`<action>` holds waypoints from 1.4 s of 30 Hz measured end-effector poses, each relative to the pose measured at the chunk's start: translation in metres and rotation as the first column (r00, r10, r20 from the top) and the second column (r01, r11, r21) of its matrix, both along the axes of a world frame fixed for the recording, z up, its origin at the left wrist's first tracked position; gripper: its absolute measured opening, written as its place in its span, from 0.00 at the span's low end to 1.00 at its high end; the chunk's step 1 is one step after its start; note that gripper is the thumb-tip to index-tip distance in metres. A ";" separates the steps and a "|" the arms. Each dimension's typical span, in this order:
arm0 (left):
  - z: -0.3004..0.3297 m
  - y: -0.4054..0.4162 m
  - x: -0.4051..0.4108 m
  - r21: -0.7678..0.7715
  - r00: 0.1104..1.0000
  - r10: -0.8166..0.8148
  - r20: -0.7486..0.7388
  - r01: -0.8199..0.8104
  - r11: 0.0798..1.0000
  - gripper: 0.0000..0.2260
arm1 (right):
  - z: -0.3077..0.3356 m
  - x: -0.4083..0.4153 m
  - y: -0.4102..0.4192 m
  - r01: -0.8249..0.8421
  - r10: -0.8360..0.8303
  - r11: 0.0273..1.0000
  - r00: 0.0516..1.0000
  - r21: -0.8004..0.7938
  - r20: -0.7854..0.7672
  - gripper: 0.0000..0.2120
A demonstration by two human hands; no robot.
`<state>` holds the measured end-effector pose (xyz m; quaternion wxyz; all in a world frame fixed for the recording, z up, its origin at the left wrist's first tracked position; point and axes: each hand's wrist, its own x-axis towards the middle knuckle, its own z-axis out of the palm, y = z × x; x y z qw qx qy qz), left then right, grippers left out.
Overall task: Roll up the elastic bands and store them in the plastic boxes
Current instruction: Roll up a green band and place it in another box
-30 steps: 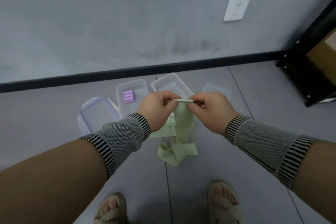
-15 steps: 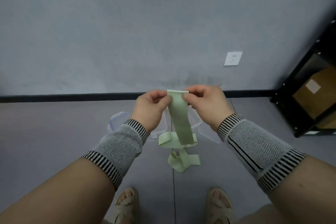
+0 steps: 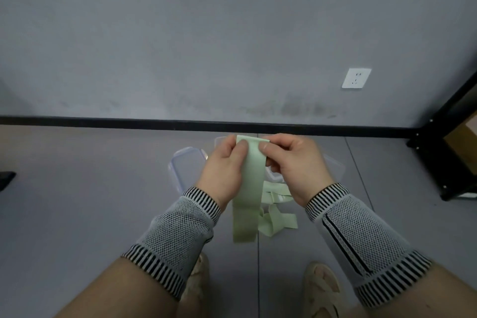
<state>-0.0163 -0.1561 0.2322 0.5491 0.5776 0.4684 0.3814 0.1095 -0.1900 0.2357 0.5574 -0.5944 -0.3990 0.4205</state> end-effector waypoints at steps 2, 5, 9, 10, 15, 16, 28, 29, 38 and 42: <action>-0.007 0.002 0.000 -0.019 1.000 -0.012 -0.005 0.012 1.000 0.12 | -0.007 0.000 0.001 -0.003 0.003 1.000 1.000 -0.019 -0.016 0.05; -0.014 0.007 0.004 -0.092 0.999 -0.036 -0.032 0.033 0.995 0.19 | -0.014 0.000 0.003 0.001 0.000 1.000 1.000 -0.029 0.006 0.05; -0.021 0.010 0.011 -0.110 0.995 -0.069 -0.071 0.061 0.992 0.21 | -0.019 0.003 0.006 0.043 -0.036 0.999 0.978 -0.032 0.206 0.06; -0.023 0.011 0.013 -0.092 0.991 -0.084 -0.101 0.074 0.993 0.21 | -0.021 0.005 0.007 0.068 -0.054 0.997 0.948 -0.033 0.313 0.06; -0.035 0.019 0.019 0.005 0.980 -0.046 -0.191 0.047 0.999 0.10 | -0.028 0.011 0.011 0.065 -0.047 0.998 0.866 -0.020 0.497 0.06; -0.036 0.020 0.020 0.007 0.978 -0.051 -0.201 0.053 0.999 0.10 | -0.027 0.012 0.012 0.051 -0.032 0.998 0.888 -0.028 0.459 0.05; -0.039 0.030 0.017 -0.069 0.973 -0.135 -0.184 0.125 0.990 0.11 | -0.038 0.020 0.020 0.035 -0.015 0.997 0.960 -0.068 0.279 0.06; -0.039 0.030 0.017 -0.070 0.973 -0.138 -0.183 0.127 0.989 0.11 | -0.039 0.020 0.021 0.029 -0.010 0.997 0.964 -0.068 0.267 0.06; -0.039 0.038 0.010 -0.232 0.989 -0.142 -0.026 0.132 0.964 0.15 | -0.038 0.019 0.027 0.009 -0.002 1.000 0.968 -0.029 0.249 0.06; -0.038 0.042 0.006 -0.296 0.986 -0.164 0.030 0.166 0.941 0.15 | -0.037 0.019 0.025 0.019 -0.012 1.000 0.957 -0.021 0.291 0.06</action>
